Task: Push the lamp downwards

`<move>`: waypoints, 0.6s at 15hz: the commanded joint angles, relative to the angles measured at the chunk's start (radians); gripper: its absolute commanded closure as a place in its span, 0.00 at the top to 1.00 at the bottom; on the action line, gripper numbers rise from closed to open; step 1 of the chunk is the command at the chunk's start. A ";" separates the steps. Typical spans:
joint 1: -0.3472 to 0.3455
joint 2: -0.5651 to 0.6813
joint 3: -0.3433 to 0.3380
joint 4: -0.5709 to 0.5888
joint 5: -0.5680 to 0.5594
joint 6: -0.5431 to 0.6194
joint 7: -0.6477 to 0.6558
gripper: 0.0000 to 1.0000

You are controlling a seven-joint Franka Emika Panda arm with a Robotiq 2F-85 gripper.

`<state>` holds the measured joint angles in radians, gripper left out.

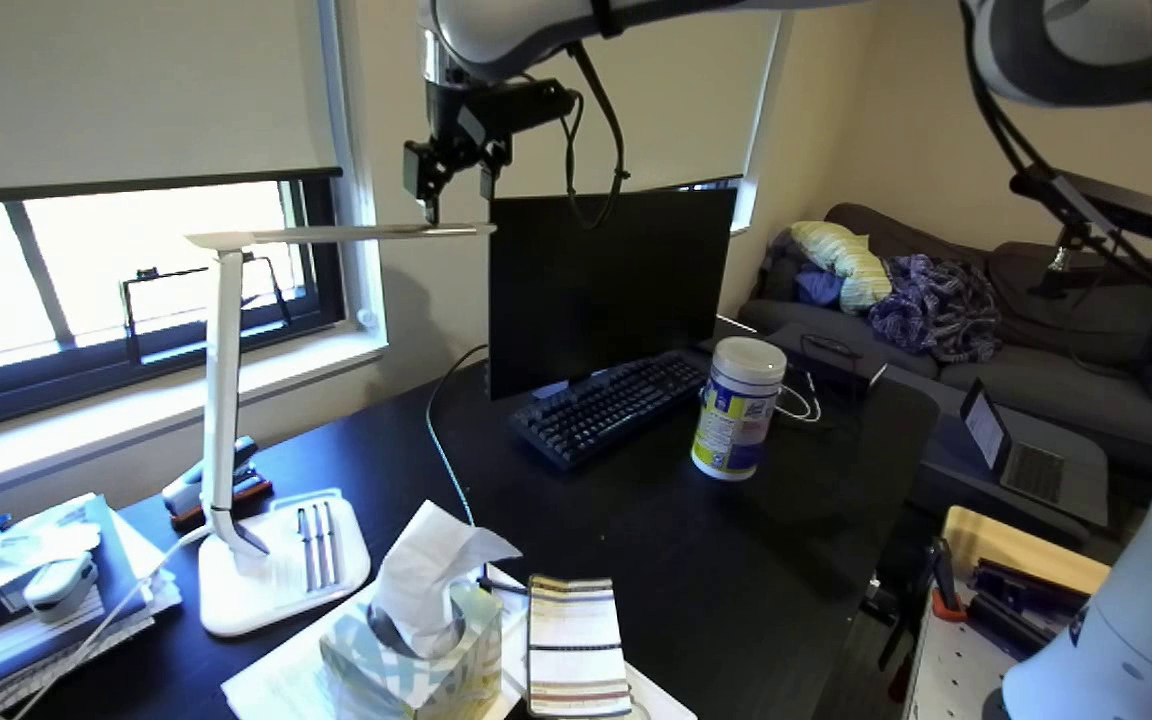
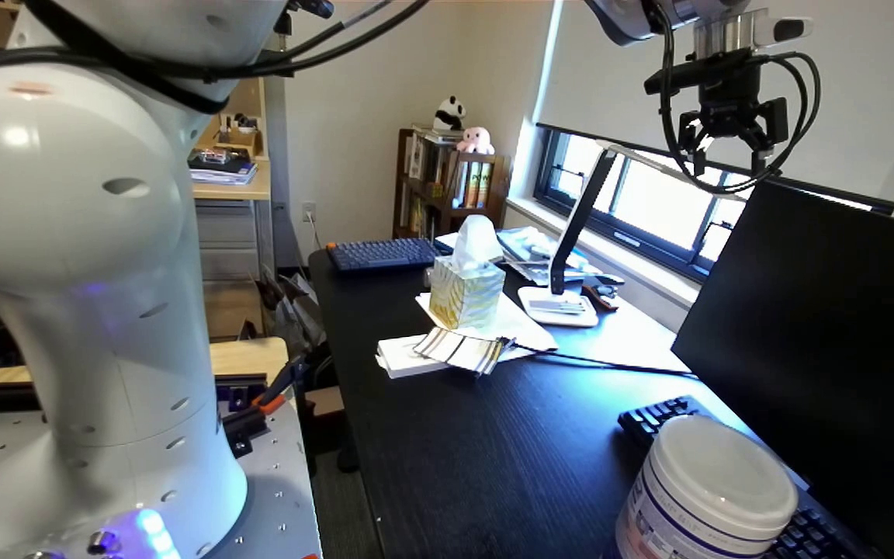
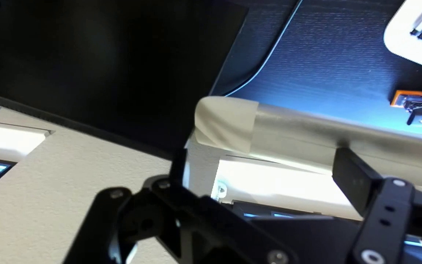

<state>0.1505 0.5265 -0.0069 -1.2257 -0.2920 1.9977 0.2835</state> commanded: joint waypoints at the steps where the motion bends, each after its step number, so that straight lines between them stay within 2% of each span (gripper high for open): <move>1: 0.016 0.054 -0.018 0.076 0.005 -0.019 0.001 1.00; 9: 0.036 0.080 -0.014 0.078 0.017 -0.035 -0.012 1.00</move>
<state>0.1697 0.5829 -0.0190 -1.1761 -0.2888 1.9931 0.2834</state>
